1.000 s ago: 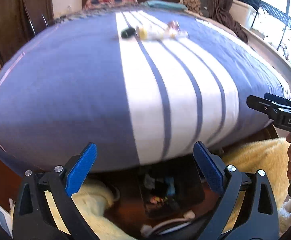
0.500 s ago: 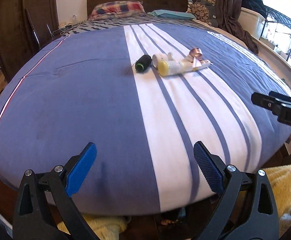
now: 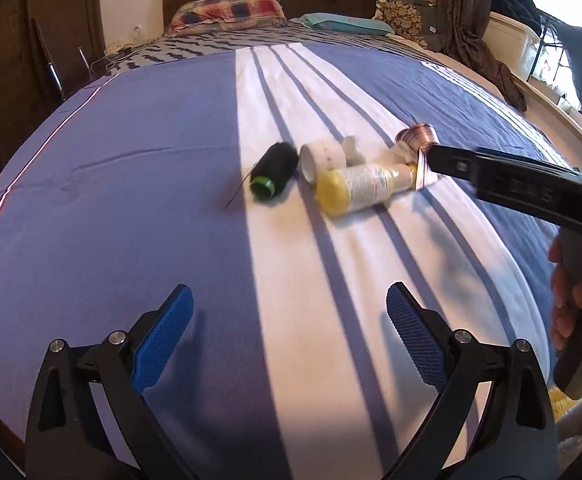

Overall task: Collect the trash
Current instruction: 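Grasp the yellow Kiehl's bottle with the left gripper while the right grasps the ribbon-tied pen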

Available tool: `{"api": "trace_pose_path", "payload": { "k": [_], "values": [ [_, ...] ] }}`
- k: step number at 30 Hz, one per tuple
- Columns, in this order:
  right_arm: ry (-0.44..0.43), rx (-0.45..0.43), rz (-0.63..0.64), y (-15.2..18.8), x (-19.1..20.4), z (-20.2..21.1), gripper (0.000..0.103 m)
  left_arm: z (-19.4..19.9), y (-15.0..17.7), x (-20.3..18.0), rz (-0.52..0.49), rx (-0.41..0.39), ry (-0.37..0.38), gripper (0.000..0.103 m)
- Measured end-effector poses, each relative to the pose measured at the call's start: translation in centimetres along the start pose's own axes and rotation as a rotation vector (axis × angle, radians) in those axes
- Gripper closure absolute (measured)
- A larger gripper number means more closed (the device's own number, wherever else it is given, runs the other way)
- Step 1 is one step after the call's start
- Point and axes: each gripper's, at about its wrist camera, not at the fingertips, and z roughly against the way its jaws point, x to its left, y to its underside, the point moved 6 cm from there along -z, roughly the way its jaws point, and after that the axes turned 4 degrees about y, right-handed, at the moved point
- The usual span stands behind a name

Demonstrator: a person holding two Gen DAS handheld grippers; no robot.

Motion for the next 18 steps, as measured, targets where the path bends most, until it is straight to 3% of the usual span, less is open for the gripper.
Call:
{"api": "trace_pose_path", "payload": {
  "k": [6,11,18],
  "values": [
    [0.004,0.016,-0.007,-1.4,-0.1,-2.3,0.062,-1.7,-1.4,-0.8,0.016,0.005,0.042,0.011],
    [0.0,0.016,0.005,-1.9,-0.2,-3.1,0.091,-3.3,-2.9,-2.1,0.02,0.007,0.063,0.011],
    [0.017,-0.05,-0.012,-3.3,-2.6,-0.9,0.096,-5.5,-4.4,-4.1,0.035,0.023,0.095,0.011]
  ]
}}
